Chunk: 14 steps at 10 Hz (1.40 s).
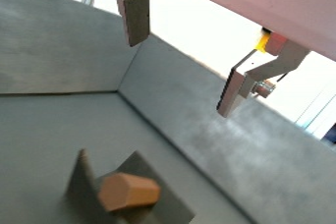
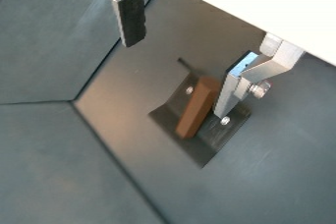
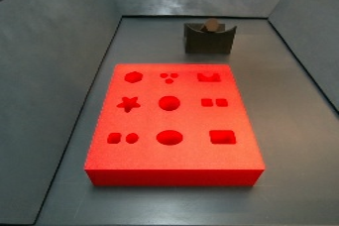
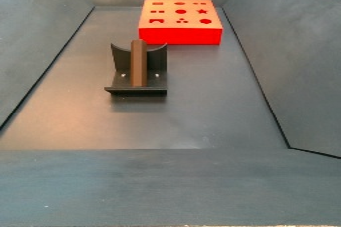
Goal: Pick up the hexagon object. Move up. Place the hexagon object on the fixture. Regrasp the hexagon object. Move to above the board. Insert the hexagon object.
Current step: Regrasp the hexagon object.
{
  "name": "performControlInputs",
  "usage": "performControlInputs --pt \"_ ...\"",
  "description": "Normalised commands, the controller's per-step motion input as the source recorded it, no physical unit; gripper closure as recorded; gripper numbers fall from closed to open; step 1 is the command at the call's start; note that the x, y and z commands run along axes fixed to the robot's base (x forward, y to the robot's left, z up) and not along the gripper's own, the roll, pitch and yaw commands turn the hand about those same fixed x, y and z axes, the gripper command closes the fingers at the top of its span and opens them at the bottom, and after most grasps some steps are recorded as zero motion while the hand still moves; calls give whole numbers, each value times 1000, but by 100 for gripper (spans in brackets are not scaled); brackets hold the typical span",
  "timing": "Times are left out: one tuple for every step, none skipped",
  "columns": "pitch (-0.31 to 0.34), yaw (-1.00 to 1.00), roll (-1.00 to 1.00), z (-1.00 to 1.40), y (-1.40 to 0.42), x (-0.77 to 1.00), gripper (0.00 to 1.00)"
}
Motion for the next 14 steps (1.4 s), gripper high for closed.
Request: performControlInputs --pt "150 111 1000 -11 -39 93 0" --pt "156 135 810 -14 -39 93 0" --pt "142 152 614 -15 -39 95 0" --pt "117 170 371 -12 -35 93 0" --pt "92 176 253 -5 -25 87 0" --pt "63 125 160 -1000 77 32 0" --pt "49 125 151 -1000 76 34 0" --pt "15 123 136 -1000 70 45 0" --pt "-18 118 96 -1000 63 58 0" --pt "-43 102 68 -1000 60 70 0" --pt "-56 90 65 -1000 57 76 0" --pt "-74 65 62 -1000 51 85 0" --pt "-77 48 66 -1000 49 95 0" --pt "-73 30 71 -1000 44 105 0"
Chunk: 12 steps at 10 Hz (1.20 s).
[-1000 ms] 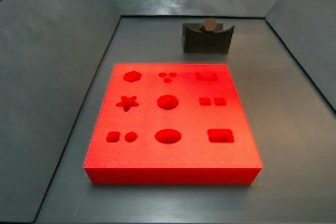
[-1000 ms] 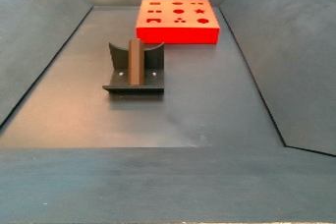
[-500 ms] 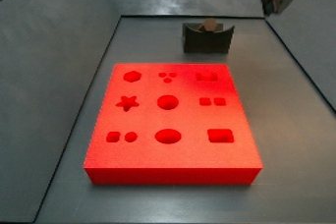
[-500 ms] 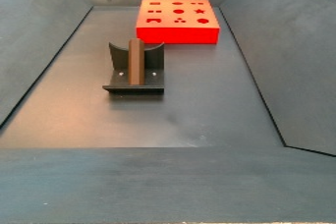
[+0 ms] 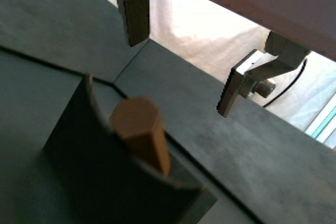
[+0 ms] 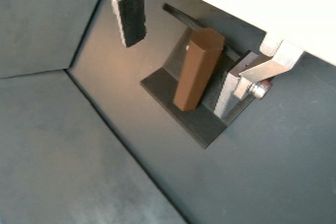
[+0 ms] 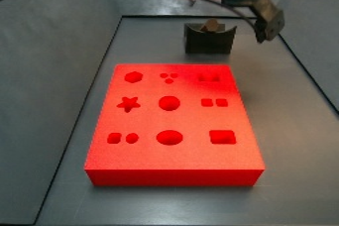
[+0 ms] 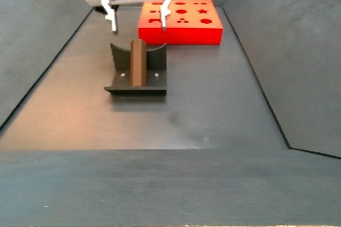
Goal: Pick up the hexagon object. Move up. Place the hexagon object on the fixture. Regrasp the hexagon object. Move to above the board. Insert the hexagon object.
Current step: Regrasp the hexagon object.
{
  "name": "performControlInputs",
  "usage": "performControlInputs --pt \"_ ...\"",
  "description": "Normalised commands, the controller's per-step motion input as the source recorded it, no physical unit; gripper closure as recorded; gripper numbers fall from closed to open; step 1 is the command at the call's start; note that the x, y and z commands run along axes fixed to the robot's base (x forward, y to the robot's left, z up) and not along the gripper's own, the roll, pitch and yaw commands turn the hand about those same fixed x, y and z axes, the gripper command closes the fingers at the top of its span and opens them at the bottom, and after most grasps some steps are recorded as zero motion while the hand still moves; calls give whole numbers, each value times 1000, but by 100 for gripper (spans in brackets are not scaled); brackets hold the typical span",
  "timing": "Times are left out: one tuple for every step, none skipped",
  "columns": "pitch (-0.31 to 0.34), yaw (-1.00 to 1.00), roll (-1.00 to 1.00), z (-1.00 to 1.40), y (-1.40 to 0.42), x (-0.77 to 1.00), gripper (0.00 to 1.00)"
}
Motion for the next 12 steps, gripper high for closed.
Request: performControlInputs --pt "-67 13 70 -1000 35 116 0" --pt "-50 -5 71 -920 26 114 0" --pt "-39 -12 71 -770 15 104 0" --pt "-26 -10 73 -575 8 87 0" --pt "-21 -10 66 -437 7 79 0" --pt "-16 -3 58 -296 7 74 0" --pt "4 4 49 -197 3 38 0" --pt "2 3 51 -168 -2 9 0" --pt "2 5 51 -168 -1 10 0" --pt "2 7 51 -168 -1 10 0" --pt "2 8 52 -168 -1 10 0" --pt "0 0 0 0 0 0 100"
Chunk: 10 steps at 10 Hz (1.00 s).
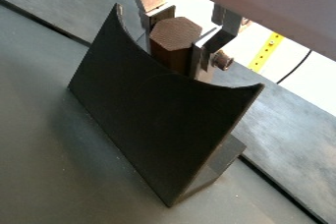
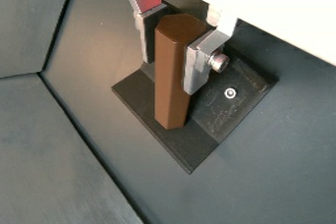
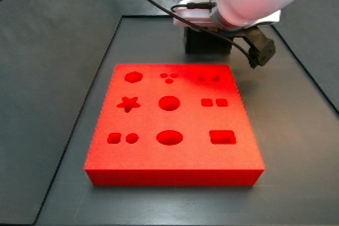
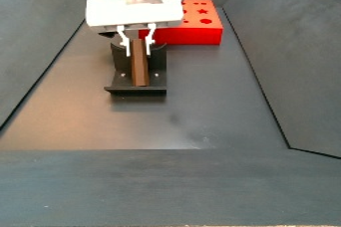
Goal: Pick up the hexagon object. Move up. Place the hexagon object on the fixture. Regrasp the hexagon object. Move to above the board. Insert the hexagon object.
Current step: Move to above the board.
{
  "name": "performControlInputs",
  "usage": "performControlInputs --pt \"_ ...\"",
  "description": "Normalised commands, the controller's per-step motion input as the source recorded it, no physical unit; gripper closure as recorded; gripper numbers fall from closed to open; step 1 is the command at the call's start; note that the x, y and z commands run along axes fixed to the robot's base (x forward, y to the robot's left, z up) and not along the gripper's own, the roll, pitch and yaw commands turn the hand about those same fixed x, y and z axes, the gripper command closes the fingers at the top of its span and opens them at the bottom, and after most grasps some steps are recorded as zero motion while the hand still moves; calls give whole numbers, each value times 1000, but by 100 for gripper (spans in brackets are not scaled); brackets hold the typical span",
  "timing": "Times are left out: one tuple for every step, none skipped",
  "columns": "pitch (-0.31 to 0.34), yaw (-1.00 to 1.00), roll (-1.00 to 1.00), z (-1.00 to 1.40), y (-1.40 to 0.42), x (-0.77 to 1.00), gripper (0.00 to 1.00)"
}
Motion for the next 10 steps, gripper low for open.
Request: performControlInputs --pt "-62 -102 160 1000 -2 -214 100" --pt "-65 -105 149 1000 -3 -215 100" --pt "-78 -107 105 1000 -3 -215 100" --pt "-70 -106 61 1000 1 -205 100" --pt "-45 -114 47 1000 -1 -200 100" --pt "-5 -118 32 1000 -1 -192 100" --pt "17 -114 25 1000 -1 -188 100" --pt "59 -96 11 1000 -3 -180 100" --pt "88 -79 0 1000 -4 -175 100" --pt "117 -45 -15 1000 -7 -166 100"
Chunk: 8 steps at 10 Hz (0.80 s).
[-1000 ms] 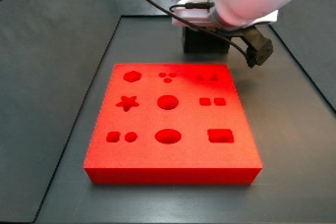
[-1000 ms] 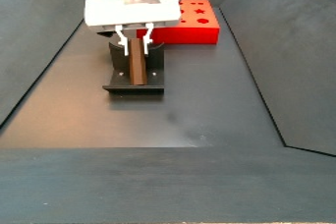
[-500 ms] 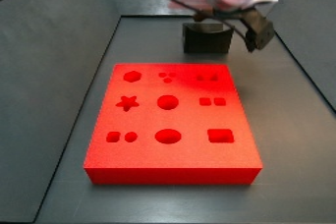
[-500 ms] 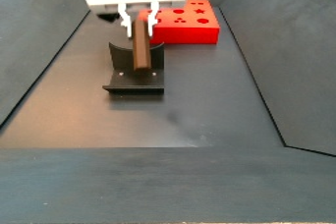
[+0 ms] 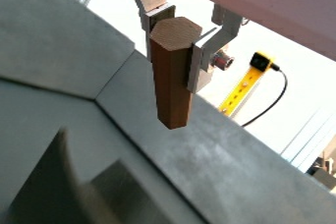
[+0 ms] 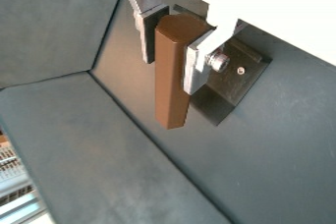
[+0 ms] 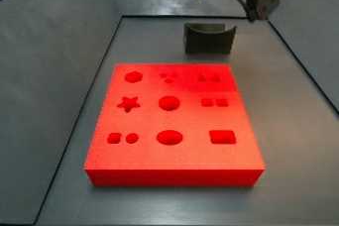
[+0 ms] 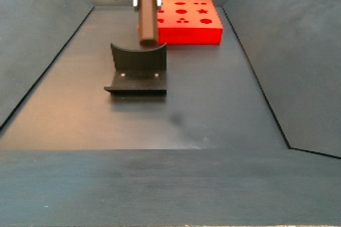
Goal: Pick up the hexagon object. Move up. Place the hexagon object on the fixture. Regrasp the hexagon object. Move to above the board. Insert the hexagon object.
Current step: Move to above the board.
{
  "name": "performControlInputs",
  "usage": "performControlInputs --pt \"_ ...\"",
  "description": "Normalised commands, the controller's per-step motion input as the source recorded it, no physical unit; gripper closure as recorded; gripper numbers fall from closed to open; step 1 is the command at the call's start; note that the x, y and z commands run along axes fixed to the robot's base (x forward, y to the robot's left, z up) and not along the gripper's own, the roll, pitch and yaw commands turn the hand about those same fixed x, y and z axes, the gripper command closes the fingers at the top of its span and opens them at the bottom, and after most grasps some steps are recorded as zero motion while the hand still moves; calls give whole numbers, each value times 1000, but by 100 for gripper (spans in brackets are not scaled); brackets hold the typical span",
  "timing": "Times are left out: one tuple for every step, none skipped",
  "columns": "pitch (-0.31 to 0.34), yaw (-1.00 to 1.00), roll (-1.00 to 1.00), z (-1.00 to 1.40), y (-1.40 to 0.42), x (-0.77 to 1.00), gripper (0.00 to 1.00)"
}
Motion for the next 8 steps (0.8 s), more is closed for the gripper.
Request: performControlInputs --pt "129 -28 -22 1000 -8 -162 100" --pt "134 19 -41 1000 -9 -150 100" --pt "134 37 -44 1000 -10 -146 100" --pt "114 65 -47 1000 -11 -134 100" --pt "95 80 -48 1000 -14 -124 100" --pt "78 90 -46 888 -13 -98 100" --pt "65 92 -45 707 -12 -69 100" --pt "50 90 -44 465 -11 -32 100"
